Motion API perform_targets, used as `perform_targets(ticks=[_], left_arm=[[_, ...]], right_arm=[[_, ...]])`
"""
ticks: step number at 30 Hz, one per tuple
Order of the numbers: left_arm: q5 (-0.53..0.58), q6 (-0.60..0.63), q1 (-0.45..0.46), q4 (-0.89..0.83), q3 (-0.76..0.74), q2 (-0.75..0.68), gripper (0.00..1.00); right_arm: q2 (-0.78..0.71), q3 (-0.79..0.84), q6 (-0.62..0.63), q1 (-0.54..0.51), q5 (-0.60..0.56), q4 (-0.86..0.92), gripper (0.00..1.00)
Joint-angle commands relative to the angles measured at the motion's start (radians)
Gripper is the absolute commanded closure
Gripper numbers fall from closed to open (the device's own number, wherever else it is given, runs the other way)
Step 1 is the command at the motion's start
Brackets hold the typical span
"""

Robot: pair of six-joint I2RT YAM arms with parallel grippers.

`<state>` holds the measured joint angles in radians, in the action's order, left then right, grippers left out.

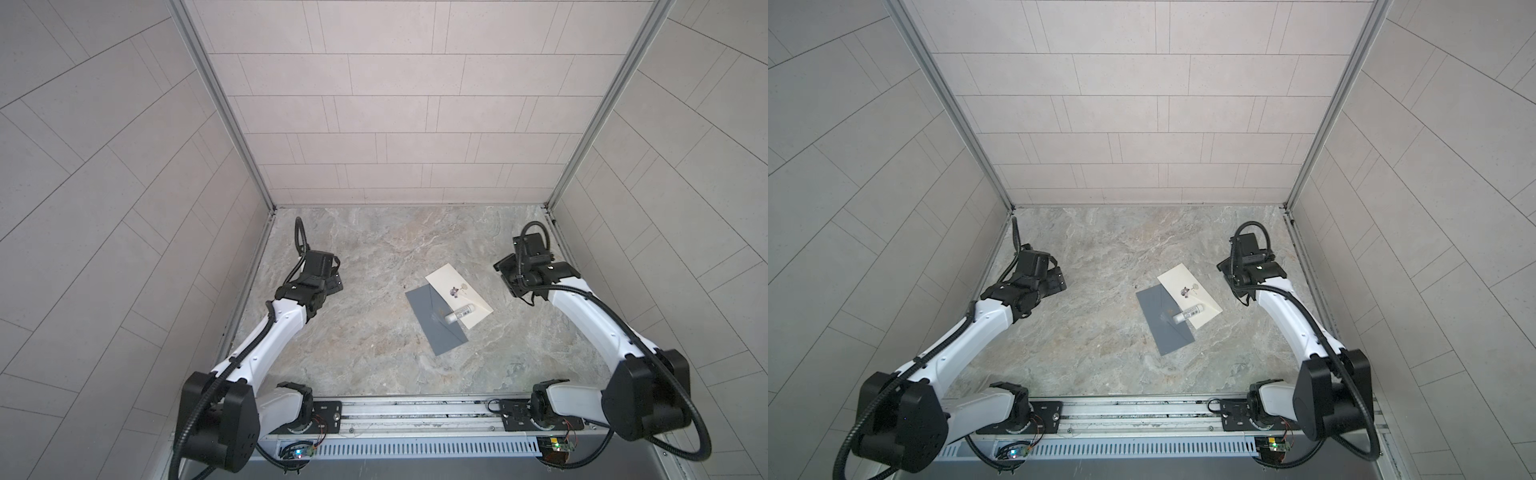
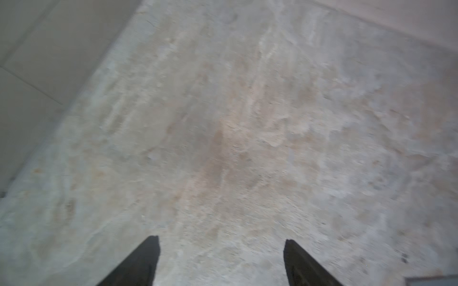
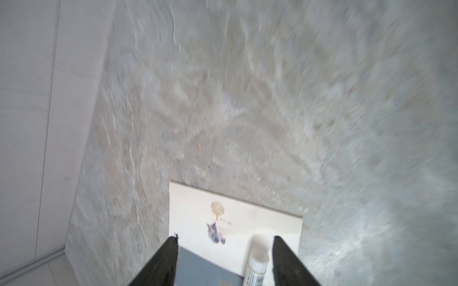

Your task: Place the letter into the envelope and seal it

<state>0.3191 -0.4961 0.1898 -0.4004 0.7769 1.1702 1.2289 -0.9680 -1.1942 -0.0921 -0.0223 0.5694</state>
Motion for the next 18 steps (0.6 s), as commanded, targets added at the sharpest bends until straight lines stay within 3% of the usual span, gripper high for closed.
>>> perform_targets(ticks=[1,4,7,10,13,15,18], left_arm=[[0.257,0.030,-0.056,-0.014,-0.058,-0.021,0.01],[0.319,0.088,-0.090,0.074,-0.119,-0.003,0.00],[0.320,0.160,-0.091,0.203,-0.152,0.053,0.00],[0.360,0.138,-0.091,0.300,-0.155,0.140,0.00],[0.311,0.208,-0.091,0.449,-0.152,0.245,0.00],[0.269,0.239,-0.091,0.461,-0.118,0.267,0.00],[0.226,0.327,-0.090,0.810,-0.219,0.284,0.00]], right_arm=[[-0.127,0.075,0.221,0.019,-0.362,-0.009,0.03],[-0.237,0.228,0.383,0.019,-0.553,-0.221,0.01],[-0.265,0.340,0.583,0.020,-0.569,-0.387,0.00],[-0.187,0.421,0.669,0.019,-0.552,-0.503,0.00],[-0.072,0.392,0.744,0.018,-0.561,-0.586,0.00],[0.008,0.416,0.912,-0.002,-0.571,-0.788,0.00],[0.168,0.455,1.020,-0.001,-0.563,-1.017,0.00]])
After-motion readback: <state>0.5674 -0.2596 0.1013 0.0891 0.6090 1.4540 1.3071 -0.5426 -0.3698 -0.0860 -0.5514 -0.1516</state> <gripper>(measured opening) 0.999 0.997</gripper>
